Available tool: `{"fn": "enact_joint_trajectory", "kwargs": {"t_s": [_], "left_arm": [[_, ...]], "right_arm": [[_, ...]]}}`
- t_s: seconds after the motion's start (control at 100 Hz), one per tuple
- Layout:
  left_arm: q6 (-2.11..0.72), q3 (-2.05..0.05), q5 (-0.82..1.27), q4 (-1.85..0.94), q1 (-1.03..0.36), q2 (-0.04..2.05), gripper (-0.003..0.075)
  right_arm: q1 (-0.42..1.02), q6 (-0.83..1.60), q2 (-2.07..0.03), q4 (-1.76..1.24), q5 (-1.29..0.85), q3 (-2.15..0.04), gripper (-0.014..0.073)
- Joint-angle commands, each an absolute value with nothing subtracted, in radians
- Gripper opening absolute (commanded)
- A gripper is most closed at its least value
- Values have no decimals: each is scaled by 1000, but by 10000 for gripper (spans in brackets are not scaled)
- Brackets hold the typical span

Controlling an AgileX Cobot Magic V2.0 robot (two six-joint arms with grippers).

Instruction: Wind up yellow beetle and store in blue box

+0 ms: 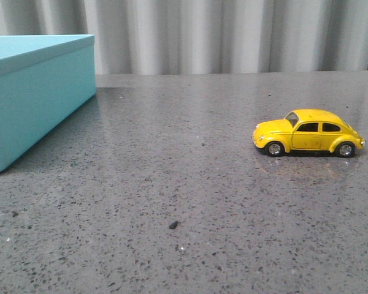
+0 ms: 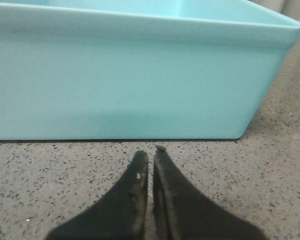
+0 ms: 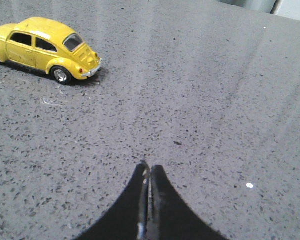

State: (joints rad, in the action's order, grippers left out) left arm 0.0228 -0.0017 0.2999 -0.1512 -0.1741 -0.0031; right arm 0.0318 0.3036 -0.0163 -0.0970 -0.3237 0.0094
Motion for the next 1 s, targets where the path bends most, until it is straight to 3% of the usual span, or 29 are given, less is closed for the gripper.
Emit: {"fn": "enact_joint_trajectory", "kwargs": {"t_s": [0.0, 0.11, 0.99], "left_arm": [[29, 25, 226, -163, -176, -35, -21], [29, 23, 318, -164, -176, -35, -21], [31, 23, 319, -164, -176, -33, -21]], "right_arm": [[27, 306, -36, -99, -298, 35, -41], [27, 306, -36, -99, -315, 35, -41], [27, 306, -36, -99, -312, 35, -41]]}}
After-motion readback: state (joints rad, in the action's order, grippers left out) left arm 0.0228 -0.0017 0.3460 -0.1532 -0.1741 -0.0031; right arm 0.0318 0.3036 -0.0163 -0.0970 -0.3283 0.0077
